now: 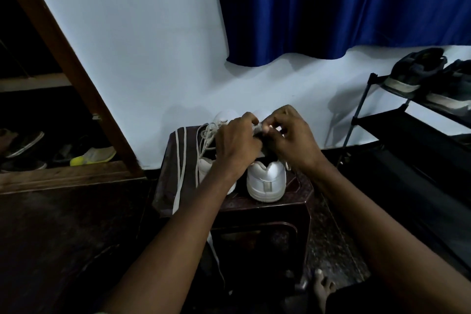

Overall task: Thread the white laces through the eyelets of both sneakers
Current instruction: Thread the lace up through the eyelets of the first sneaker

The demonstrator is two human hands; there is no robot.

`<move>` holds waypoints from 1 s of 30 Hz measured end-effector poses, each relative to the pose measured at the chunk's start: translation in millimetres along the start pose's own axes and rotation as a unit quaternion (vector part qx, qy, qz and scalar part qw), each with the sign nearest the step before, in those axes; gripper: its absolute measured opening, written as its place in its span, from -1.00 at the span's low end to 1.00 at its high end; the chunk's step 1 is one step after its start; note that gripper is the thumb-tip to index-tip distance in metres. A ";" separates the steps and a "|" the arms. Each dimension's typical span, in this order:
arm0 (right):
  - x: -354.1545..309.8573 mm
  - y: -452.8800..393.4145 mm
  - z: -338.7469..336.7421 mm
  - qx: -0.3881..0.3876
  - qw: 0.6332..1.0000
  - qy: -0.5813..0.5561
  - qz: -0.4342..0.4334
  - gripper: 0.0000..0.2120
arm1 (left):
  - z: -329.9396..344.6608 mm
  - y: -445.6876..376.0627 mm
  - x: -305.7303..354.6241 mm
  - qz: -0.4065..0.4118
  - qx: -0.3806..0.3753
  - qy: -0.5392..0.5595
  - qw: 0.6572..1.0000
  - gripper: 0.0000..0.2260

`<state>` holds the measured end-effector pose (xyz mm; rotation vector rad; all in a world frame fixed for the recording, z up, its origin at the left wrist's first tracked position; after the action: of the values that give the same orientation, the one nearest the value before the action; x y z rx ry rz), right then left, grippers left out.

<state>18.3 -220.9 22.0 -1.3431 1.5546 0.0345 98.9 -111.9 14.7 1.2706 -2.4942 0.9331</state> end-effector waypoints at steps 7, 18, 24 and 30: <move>32.6 10.8 10.5 0.036 0.796 -0.507 0.328 -0.76 | 3.4 1.8 -5.9 -0.024 -0.026 0.017 0.999 -0.59; -7.6 1.5 -1.9 -0.072 0.973 0.218 -0.040 -0.95 | 0.8 0.1 -7.7 -0.034 -0.046 0.022 0.998 -0.57; 12.1 1.4 -2.5 -0.042 0.992 -0.102 0.056 -0.95 | 0.9 -0.7 -7.7 -0.034 -0.055 0.033 0.997 -0.65; 28.9 7.3 3.0 0.019 0.802 -0.509 0.311 -0.72 | 1.5 -2.4 -10.0 -0.039 -0.064 0.031 0.997 -0.62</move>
<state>19.5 -236.9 -3.3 -0.5022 0.9410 0.9719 107.1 -107.2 10.3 1.2672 -2.3967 0.7713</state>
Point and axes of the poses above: each hand's wrist, its own y-axis away from the middle knuckle, its own z-axis out of the palm, x = y × z, the point moved 10 cm from there along -y, towards the middle knuckle, and after that the axes turned 6 degrees about x, right-handed, at the moved point
